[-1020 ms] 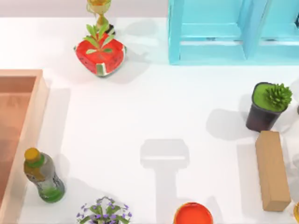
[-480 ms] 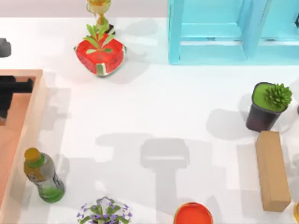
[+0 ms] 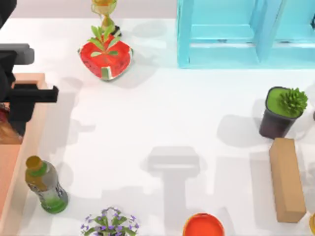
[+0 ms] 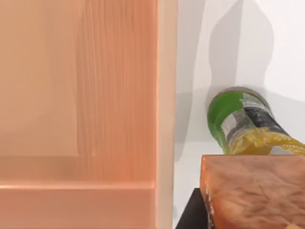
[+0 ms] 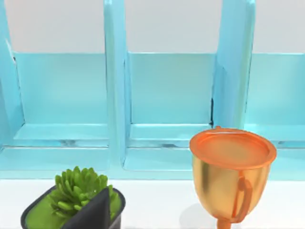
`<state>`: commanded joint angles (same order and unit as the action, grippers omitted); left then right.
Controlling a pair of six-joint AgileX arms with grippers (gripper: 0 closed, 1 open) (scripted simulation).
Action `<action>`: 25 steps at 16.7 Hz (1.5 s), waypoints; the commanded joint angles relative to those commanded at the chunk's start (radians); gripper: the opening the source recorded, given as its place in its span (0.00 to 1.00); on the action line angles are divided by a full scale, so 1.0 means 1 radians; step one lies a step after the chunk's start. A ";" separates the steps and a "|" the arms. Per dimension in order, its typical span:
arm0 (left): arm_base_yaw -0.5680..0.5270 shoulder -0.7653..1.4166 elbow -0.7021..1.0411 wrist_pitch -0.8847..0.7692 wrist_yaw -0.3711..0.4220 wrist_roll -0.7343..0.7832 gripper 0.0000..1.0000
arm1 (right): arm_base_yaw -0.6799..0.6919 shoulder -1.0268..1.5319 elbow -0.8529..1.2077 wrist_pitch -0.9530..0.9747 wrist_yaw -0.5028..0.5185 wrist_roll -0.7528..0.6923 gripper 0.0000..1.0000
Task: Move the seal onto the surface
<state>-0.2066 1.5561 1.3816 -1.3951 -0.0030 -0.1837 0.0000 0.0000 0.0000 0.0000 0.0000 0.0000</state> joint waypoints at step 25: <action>-0.411 0.651 0.402 0.246 0.005 -0.404 0.00 | 0.000 0.000 0.000 0.000 0.000 0.000 1.00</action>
<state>-0.6180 2.2068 1.7841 -1.1488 0.0019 -0.5881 0.0000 0.0000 0.0000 0.0000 0.0000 0.0000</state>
